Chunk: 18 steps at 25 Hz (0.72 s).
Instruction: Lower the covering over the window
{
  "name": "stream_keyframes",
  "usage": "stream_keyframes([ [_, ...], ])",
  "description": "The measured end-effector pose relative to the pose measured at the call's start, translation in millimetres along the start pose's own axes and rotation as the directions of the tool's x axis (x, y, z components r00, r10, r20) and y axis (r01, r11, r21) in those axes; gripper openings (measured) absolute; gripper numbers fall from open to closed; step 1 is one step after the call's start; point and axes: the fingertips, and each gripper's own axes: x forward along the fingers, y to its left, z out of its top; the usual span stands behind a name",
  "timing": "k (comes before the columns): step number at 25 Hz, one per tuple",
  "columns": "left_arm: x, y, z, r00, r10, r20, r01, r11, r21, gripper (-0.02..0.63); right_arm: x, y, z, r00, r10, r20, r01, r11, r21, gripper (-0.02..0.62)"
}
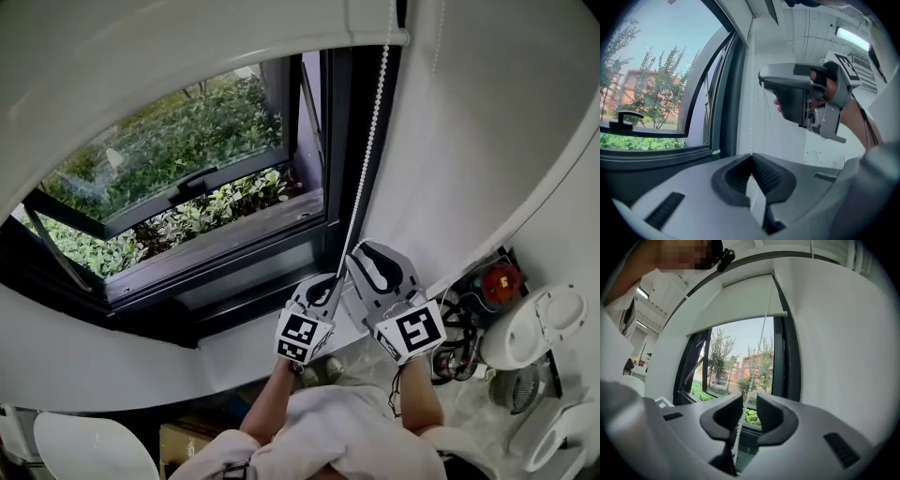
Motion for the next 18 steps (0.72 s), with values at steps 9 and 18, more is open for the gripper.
stream_keyframes([
  [9, -0.1, -5.2, 0.0, 1.0, -0.003, 0.005, 0.003, 1.0, 0.008, 0.014, 20.2, -10.7, 45.0, 0.997, 0.014, 0.073, -0.014, 1.0, -0.01, 0.086],
  [18, 1.7, -8.8, -2.0, 1.0, -0.011, 0.013, 0.011, 1.0, 0.011, 0.015, 25.6, -12.9, 51.4, 0.994, 0.005, 0.109, -0.016, 0.995, 0.1, 0.009],
])
